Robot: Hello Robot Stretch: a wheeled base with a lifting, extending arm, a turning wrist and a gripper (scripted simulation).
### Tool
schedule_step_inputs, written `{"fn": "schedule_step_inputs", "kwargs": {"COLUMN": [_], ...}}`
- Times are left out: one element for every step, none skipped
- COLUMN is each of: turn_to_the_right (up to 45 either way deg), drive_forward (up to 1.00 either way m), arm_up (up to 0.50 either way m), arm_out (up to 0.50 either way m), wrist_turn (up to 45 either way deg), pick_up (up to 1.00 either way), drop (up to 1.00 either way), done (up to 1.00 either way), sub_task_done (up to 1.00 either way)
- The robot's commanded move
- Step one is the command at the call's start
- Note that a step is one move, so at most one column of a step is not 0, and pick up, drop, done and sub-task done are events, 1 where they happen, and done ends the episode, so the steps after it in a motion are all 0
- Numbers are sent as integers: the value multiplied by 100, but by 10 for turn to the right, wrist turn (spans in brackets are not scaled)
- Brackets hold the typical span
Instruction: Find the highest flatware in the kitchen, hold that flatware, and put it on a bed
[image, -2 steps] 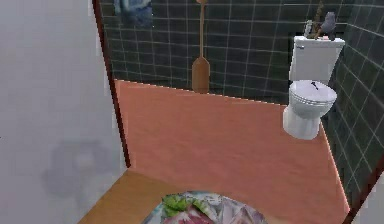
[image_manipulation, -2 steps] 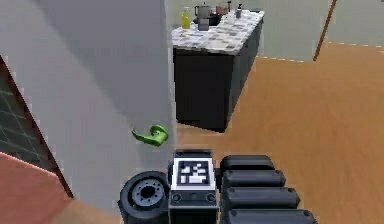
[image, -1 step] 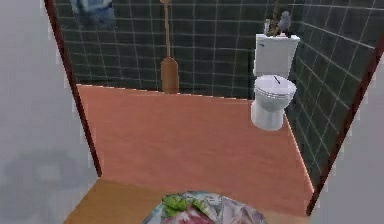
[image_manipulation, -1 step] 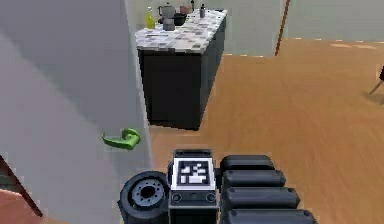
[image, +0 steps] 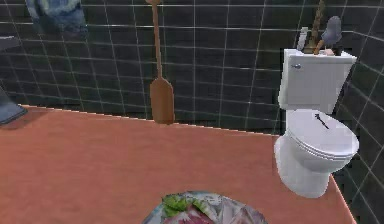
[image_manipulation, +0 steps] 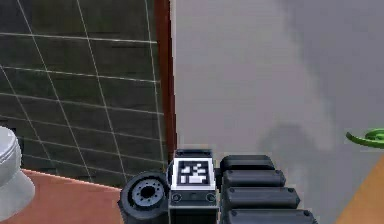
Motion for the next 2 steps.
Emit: {"fn": "schedule_step_inputs", "kwargs": {"turn_to_the_right": [0,-390], "drive_forward": [40,0], "arm_up": [0,0], "arm_out": [0,0], "wrist_turn": [0,0], "pick_up": [0,0], "drop": [0,0], "done": [0,0], "sub_task_done": [0,0]}}
